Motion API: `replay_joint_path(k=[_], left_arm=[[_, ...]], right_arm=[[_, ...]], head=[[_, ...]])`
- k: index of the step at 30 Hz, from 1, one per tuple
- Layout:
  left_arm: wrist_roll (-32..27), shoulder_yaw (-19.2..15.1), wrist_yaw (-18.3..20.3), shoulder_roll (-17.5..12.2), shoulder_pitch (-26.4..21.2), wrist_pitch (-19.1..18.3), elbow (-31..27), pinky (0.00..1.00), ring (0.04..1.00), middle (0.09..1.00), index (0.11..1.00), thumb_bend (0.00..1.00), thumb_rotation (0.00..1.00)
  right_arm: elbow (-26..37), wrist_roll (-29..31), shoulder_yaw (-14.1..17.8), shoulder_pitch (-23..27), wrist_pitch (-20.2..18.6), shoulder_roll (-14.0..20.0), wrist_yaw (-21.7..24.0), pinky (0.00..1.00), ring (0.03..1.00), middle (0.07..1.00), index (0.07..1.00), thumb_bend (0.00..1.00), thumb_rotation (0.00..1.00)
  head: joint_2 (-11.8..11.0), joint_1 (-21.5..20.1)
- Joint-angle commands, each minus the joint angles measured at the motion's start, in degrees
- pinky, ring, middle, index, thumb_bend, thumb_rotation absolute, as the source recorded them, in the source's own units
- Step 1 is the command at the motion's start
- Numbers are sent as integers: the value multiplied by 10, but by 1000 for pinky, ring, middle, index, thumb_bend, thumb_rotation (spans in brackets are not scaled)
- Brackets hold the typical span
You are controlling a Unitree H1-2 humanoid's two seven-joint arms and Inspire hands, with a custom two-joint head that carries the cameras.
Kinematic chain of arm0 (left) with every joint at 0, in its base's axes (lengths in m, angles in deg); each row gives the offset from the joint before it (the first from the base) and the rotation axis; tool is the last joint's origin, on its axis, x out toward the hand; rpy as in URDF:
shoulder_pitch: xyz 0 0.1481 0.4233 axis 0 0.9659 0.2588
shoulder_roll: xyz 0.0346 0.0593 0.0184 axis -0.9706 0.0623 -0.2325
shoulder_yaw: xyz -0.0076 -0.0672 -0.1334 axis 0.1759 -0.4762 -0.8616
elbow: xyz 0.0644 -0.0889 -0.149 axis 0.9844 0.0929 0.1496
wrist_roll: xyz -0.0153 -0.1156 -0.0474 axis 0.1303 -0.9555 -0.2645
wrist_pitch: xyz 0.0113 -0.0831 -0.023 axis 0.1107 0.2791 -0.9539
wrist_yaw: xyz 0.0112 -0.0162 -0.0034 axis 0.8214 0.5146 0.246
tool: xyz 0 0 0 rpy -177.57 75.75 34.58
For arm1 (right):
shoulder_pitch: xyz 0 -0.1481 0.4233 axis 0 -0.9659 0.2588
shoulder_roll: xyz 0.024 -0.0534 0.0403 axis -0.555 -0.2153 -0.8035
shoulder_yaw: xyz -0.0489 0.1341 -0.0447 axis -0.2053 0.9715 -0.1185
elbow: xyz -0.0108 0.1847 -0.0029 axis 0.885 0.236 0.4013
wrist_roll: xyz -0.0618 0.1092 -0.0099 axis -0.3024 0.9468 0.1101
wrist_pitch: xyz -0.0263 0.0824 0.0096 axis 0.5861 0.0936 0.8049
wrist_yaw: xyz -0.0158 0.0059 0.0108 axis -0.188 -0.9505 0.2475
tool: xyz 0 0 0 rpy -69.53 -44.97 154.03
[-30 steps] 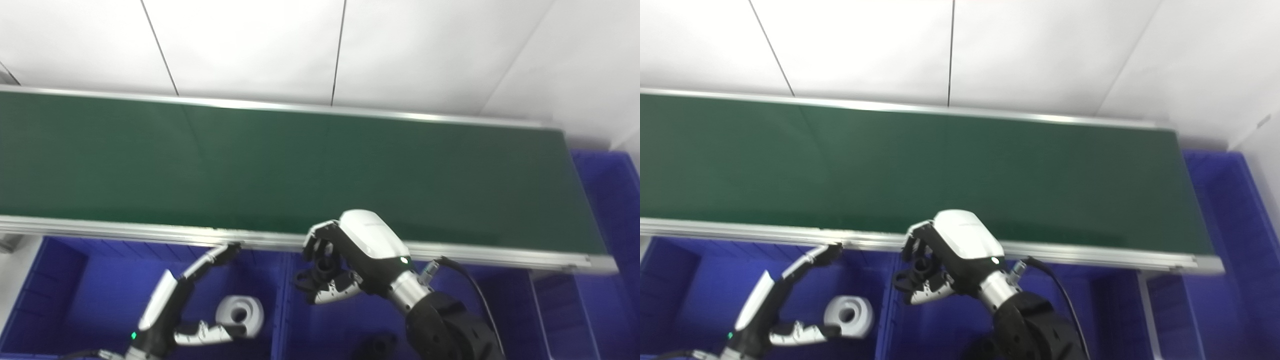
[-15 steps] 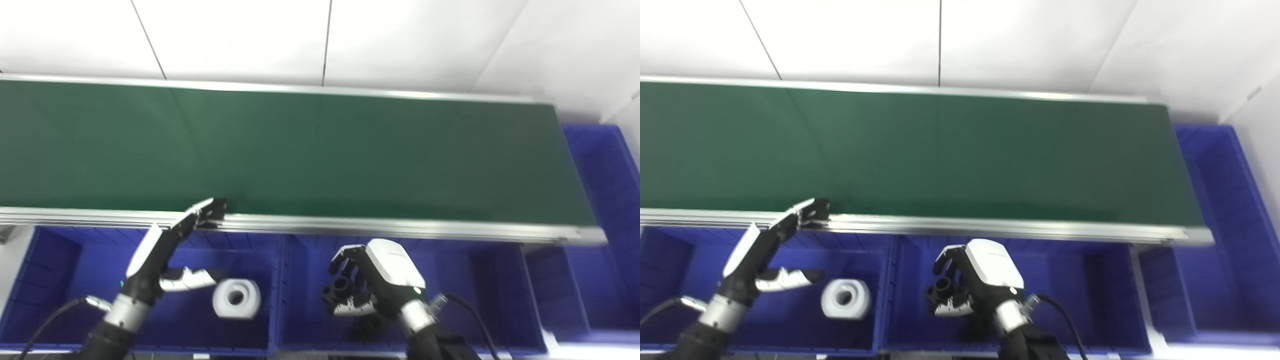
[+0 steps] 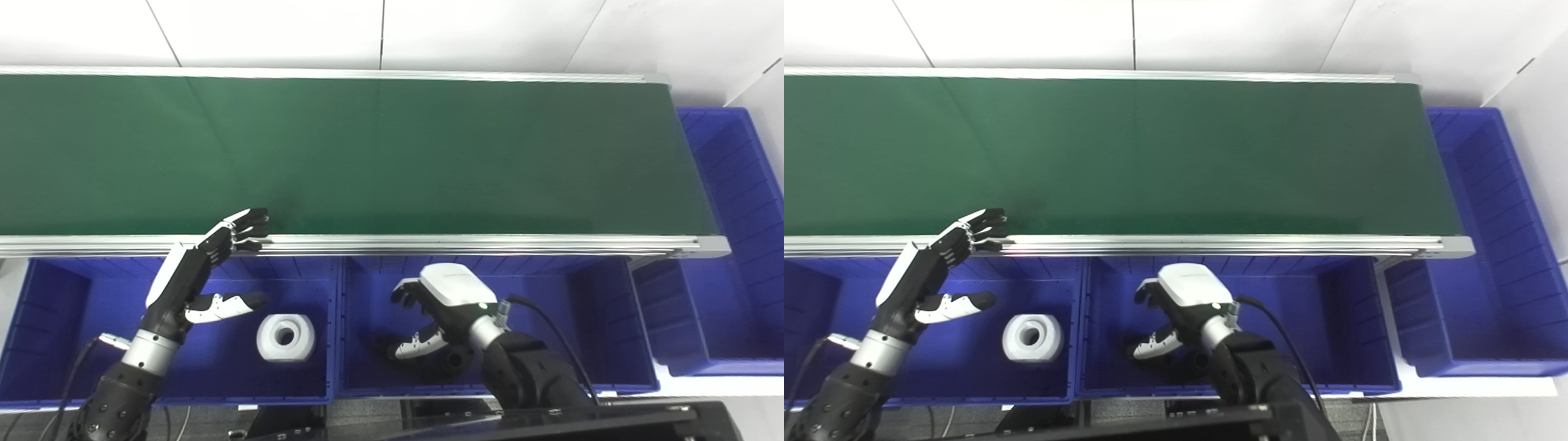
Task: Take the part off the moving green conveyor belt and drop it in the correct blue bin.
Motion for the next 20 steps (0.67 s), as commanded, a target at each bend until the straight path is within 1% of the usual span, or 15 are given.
replay_joint_path(k=[1, 4, 7, 8, 9, 10, 11, 13, 14, 16, 17, 18, 20], left_arm=[[-9, -20, 25, 1, 4, 11, -15, 714, 787, 833, 834, 786, 579], [-3, -42, 48, 10, 14, 11, -23, 714, 785, 830, 831, 779, 583], [0, -59, 64, 17, 31, 10, -39, 705, 784, 828, 829, 778, 590], [-1, -65, 71, 19, 37, 10, -45, 702, 784, 828, 829, 780, 592], [-5, -70, 79, 21, 43, 10, -49, 703, 784, 828, 828, 779, 587], [-9, -75, 88, 24, 49, 10, -53, 704, 785, 828, 829, 778, 585], [-13, -80, 97, 26, 55, 10, -57, 708, 786, 829, 829, 781, 580], [-16, -90, 113, 31, 64, 10, -62, 711, 788, 832, 833, 782, 578], [-16, -95, 119, 34, 66, 10, -64, 713, 789, 832, 835, 780, 578], [-7, -99, 124, 37, 71, 10, -68, 714, 790, 837, 841, 778, 587], [1, -98, 122, 38, 72, 10, -68, 713, 791, 838, 843, 777, 590], [7, -97, 121, 38, 73, 10, -68, 715, 797, 845, 848, 786, 614], [19, -90, 116, 38, 74, 10, -66, 724, 802, 847, 849, 790, 622]], right_arm=[[37, 20, 10, -13, 14, -16, -43, 1000, 1000, 1000, 964, 718, 918], [60, 60, 20, -43, 38, -28, -92, 1000, 1000, 1000, 982, 727, 861], [87, 105, 19, -85, 64, -44, -147, 1000, 1000, 1000, 990, 730, 835], [94, 125, 17, -100, 73, -50, -166, 980, 998, 999, 988, 727, 818], [101, 146, 15, -114, 82, -57, -181, 932, 980, 991, 988, 717, 789], [106, 169, 12, -128, 92, -62, -194, 925, 977, 990, 989, 715, 785], [110, 189, 9, -140, 101, -67, -206, 888, 952, 978, 985, 709, 767], [112, 223, 4, -158, 116, -75, -221, 853, 931, 965, 984, 706, 764], [113, 238, 1, -164, 120, -76, -226, 828, 932, 973, 994, 706, 740], [103, 268, -3, -172, 141, -76, -243, 809, 934, 981, 999, 721, 718], [88, 286, -3, -170, 158, -73, -252, 805, 935, 982, 1000, 725, 714], [77, 298, -2, -168, 170, -70, -260, 816, 934, 981, 1000, 750, 701], [54, 313, 0, -160, 184, -62, -264, 817, 938, 984, 1000, 758, 691]], head=[[0, 3], [-4, 12], [-4, 17], [-5, 19], [-5, 21], [-5, 22], [-5, 25], [-8, 32], [-9, 33], [-11, 36], [-15, 44], [-15, 44], [-20, 55]])
